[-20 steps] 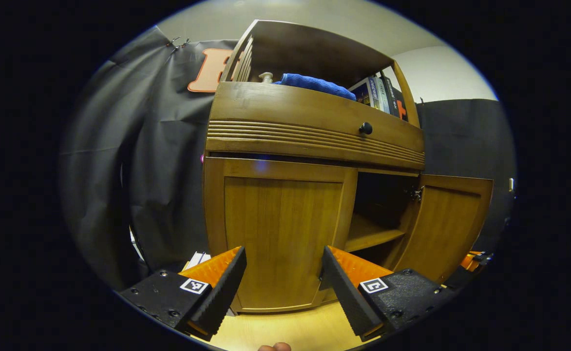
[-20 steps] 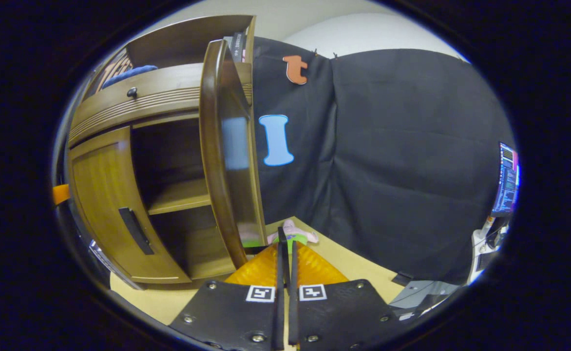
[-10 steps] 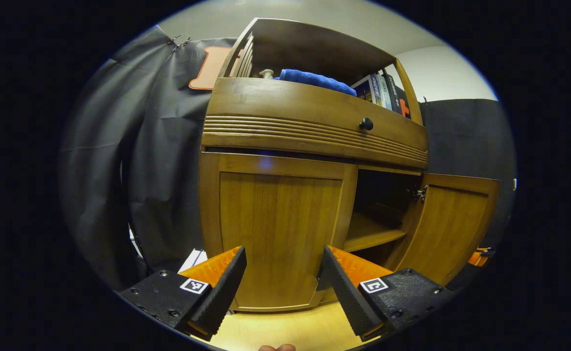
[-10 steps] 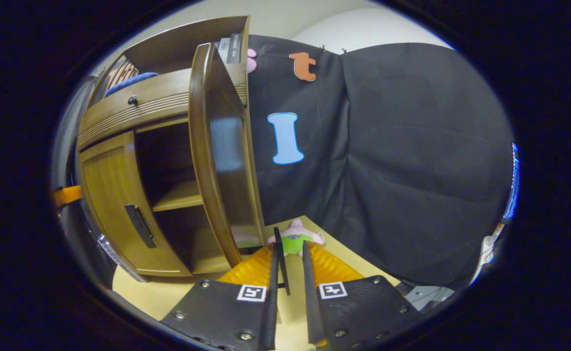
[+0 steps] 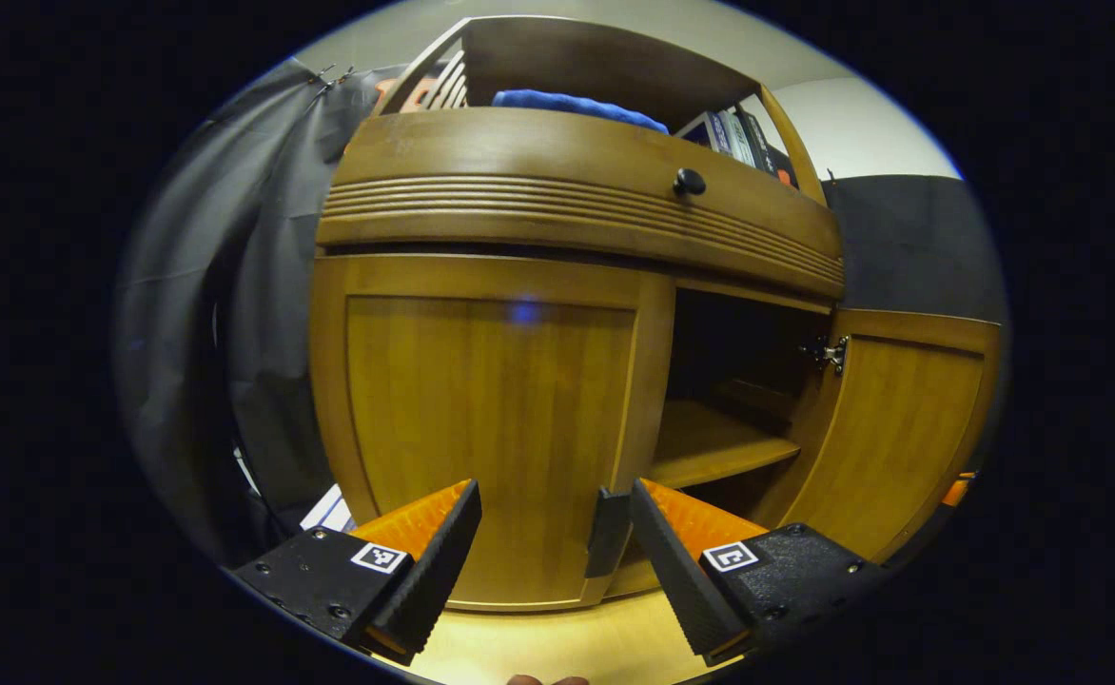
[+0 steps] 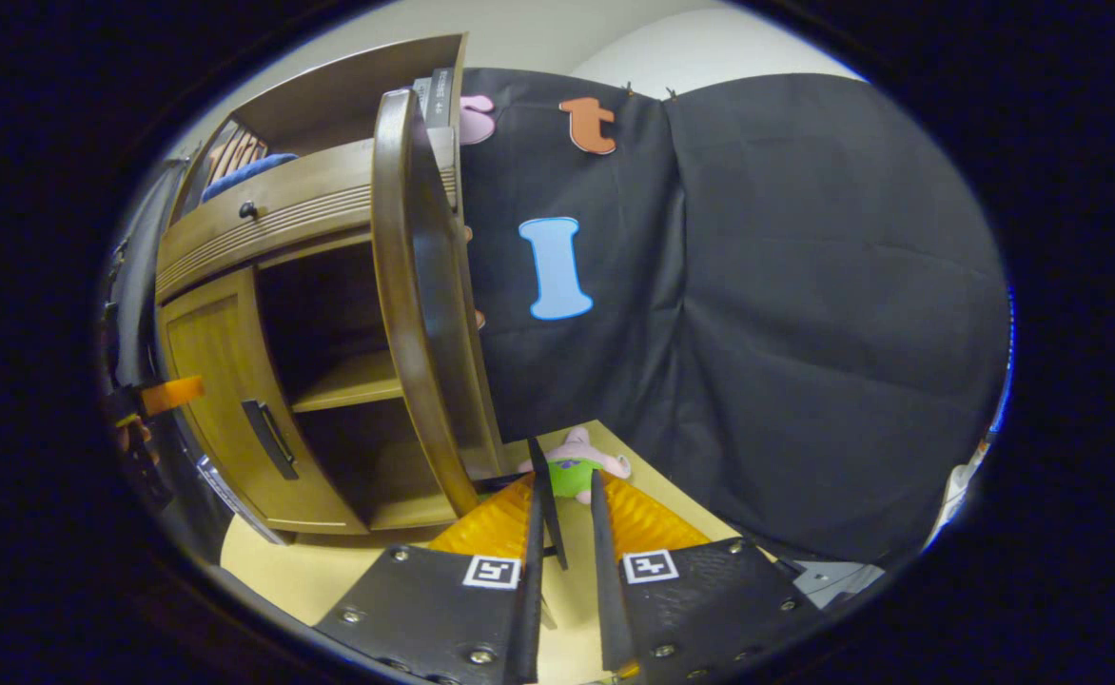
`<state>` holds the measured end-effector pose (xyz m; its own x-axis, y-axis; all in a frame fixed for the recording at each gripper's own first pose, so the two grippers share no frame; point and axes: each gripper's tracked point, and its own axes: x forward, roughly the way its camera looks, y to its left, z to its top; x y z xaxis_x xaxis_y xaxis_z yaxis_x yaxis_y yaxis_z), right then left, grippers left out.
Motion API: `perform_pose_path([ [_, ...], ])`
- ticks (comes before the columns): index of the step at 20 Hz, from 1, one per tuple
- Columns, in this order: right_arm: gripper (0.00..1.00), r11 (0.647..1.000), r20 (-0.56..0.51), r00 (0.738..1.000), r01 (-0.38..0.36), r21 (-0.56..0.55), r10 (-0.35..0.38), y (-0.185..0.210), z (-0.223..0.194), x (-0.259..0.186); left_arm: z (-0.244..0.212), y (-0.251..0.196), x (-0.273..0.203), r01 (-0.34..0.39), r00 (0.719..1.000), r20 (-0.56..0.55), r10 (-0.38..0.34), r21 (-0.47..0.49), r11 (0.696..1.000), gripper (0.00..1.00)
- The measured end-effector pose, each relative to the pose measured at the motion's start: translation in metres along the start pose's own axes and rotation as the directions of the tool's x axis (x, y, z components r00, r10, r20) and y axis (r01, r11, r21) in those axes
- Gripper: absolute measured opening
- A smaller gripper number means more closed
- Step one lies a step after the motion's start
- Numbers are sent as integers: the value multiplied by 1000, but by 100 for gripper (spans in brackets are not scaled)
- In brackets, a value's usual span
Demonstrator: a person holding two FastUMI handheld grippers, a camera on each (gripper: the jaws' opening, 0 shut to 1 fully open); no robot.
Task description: Open the right door of the double-door shoe cabinet with the right hand, and open the left door with the left hand.
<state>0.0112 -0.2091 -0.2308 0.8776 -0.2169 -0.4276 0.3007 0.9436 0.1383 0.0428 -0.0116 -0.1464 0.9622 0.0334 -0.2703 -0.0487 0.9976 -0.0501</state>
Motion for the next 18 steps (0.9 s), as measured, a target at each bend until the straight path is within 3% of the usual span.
perform_pose_path([
  [2, 25, 999, 4, 999, 33, -19, -33, -21, 3, 3, -4, -16, 13, -3, 1000, 5, 4, -14, 1000, 98],
  [7, 25, 998, -5, 998, -66, 0, 66, -22, 11, 16, -25, -33, 43, -62, 998, -28, 63, 29, 998, 95],
  [9, 25, 996, -13, 996, -90, -22, 90, -26, 12, 16, -31, -34, 51, -90, 995, -32, 91, 28, 996, 83],
  [13, 25, 989, 2, 990, -141, 36, 141, -40, 27, 17, -38, -34, 63, -150, 988, -43, 150, 14, 989, 55],
  [18, 25, 988, 15, 988, -153, 32, 153, -62, 39, 20, -51, -30, 72, -216, 974, -64, 215, -7, 976, 38],
])
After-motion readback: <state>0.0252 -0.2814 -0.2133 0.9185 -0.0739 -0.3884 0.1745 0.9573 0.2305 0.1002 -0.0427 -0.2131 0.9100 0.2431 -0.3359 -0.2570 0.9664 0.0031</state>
